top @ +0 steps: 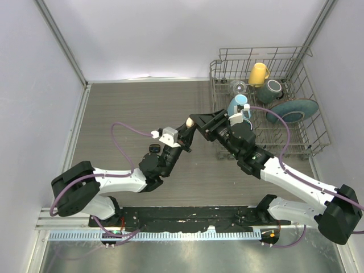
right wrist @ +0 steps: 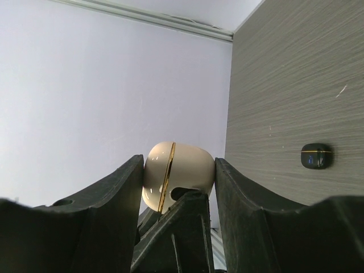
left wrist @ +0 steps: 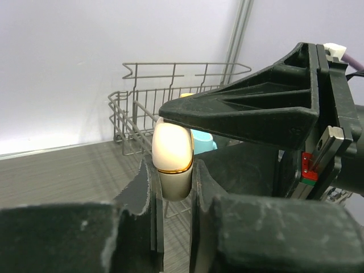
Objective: Insert the wireless bluetooth earbuds into the charging case
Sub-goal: Pick up the charging case at the center of the board.
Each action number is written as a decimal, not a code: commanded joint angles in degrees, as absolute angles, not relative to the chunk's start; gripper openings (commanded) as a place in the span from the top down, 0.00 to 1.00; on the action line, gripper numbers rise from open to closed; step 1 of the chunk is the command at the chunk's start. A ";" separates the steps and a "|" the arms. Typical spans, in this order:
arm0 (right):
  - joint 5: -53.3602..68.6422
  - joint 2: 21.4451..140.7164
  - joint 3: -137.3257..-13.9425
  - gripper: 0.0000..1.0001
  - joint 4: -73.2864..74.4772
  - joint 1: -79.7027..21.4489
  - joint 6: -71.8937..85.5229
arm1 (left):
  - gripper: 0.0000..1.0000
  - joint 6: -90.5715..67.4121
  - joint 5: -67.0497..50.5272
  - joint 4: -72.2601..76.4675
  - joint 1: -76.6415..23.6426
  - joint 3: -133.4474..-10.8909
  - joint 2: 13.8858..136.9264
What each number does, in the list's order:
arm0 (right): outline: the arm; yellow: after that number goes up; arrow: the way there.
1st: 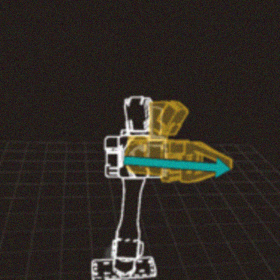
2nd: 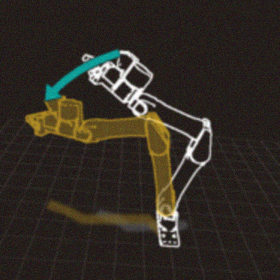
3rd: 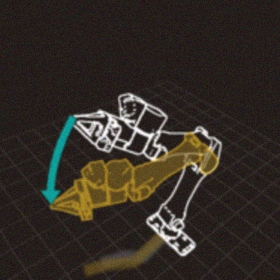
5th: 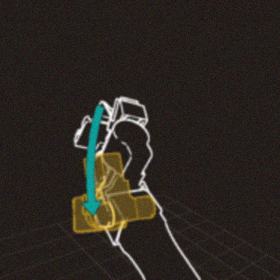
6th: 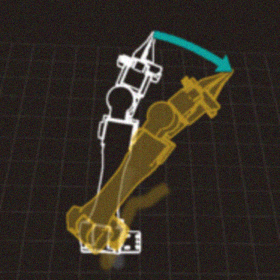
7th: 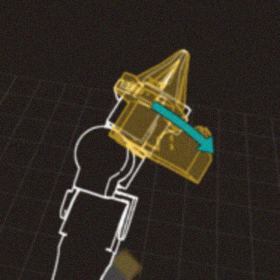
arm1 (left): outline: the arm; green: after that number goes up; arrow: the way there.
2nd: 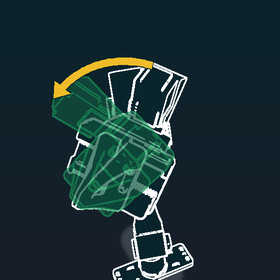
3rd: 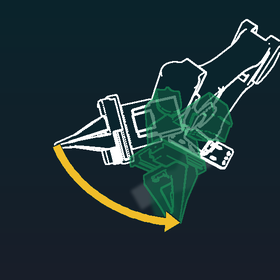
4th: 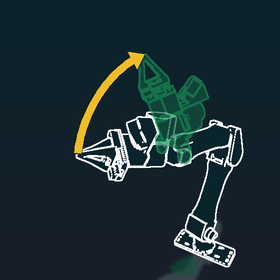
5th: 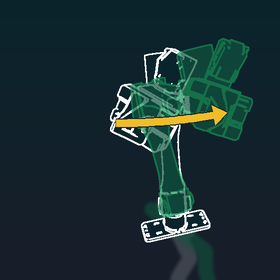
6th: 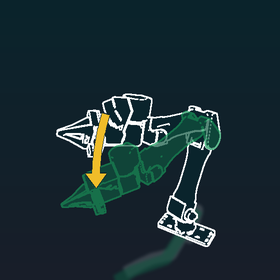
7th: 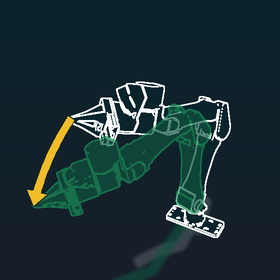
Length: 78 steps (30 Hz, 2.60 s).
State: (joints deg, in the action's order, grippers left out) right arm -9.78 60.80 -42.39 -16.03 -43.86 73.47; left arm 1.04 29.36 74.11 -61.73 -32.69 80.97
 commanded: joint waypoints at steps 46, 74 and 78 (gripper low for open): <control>28.57 66.18 -52.82 0.28 -11.60 -39.73 64.15 | 1.00 -29.27 -41.31 63.89 -25.40 -23.03 53.35; 31.73 70.49 -47.46 0.41 -23.03 -39.81 78.57 | 1.00 -21.54 -42.36 57.57 -25.40 -23.20 55.02; 32.17 70.84 -47.46 0.39 -22.76 -39.81 79.01 | 1.00 -21.01 -42.89 57.04 -25.49 -23.38 55.46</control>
State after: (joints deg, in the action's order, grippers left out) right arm 30.59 71.02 -47.35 -20.67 -39.90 77.69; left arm -23.07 -42.30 56.38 -25.54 -22.46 55.29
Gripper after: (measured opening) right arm 0.605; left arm 0.260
